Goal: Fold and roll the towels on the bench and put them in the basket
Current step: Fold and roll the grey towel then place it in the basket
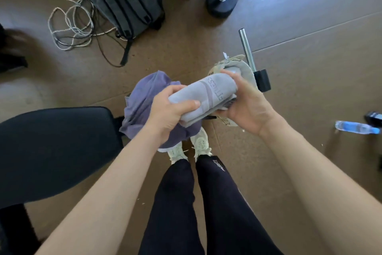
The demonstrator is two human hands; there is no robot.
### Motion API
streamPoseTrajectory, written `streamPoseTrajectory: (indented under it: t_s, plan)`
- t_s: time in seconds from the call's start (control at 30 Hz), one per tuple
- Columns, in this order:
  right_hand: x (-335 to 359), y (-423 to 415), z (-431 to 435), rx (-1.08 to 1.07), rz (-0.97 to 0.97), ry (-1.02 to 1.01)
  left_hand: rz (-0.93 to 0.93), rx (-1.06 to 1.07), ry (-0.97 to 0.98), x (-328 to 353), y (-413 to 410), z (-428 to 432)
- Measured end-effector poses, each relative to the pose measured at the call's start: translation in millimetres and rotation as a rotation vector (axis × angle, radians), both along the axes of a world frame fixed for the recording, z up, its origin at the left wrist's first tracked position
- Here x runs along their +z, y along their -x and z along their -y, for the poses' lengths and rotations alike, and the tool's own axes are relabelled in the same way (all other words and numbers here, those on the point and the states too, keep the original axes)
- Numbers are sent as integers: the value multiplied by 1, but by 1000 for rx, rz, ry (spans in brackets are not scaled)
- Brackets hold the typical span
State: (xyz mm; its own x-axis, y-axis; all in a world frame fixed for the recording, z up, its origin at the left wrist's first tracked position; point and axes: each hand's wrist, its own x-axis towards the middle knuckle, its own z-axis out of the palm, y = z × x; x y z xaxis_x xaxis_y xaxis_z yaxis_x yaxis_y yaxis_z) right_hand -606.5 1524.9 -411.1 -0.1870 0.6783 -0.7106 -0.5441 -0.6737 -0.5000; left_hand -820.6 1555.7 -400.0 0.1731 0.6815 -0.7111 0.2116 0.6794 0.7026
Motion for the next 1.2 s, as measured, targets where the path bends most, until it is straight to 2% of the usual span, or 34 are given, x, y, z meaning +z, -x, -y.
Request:
streamPoseTrajectory:
  t_s: [0.07, 0.17, 0.27, 0.37, 0.47, 0.6, 0.73, 0.87, 0.93, 1.07, 1.13, 1.2]
  plan:
    - [-12, 7, 7, -54, 151, 11, -34, 13, -24, -8, -16, 5]
    - [-33, 4, 18, -258, 274, 91, -49, 20, -10, -24, -39, 12]
    - [-58, -8, 29, -351, 286, 190, -59, 32, 37, -46, -63, 23]
    - [-85, -22, 41, -534, 282, 329, -45, -32, 79, -71, -90, 34]
    - [-107, -30, 53, -671, 118, 432, -65, -105, 98, -98, -119, 44]
    - [-142, -50, 65, -640, -28, 477, -162, -165, 98, -132, -152, 45]
    - [-185, -87, 56, -645, 6, 498, -236, -226, 104, -159, -178, 34]
    - [-233, -118, 31, -757, -19, 583, -442, -121, 21, -188, -188, 11]
    - [-258, -122, 18, -736, 22, 624, -529, -98, -15, -202, -189, 0]
    - [-284, -113, -5, -635, 17, 636, -547, -229, 6, -225, -192, -15]
    - [-289, -102, -14, -665, -23, 629, -576, -277, 3, -231, -192, -20]
    - [-300, -88, -20, -669, 48, 621, -591, -302, 4, -234, -191, -21]
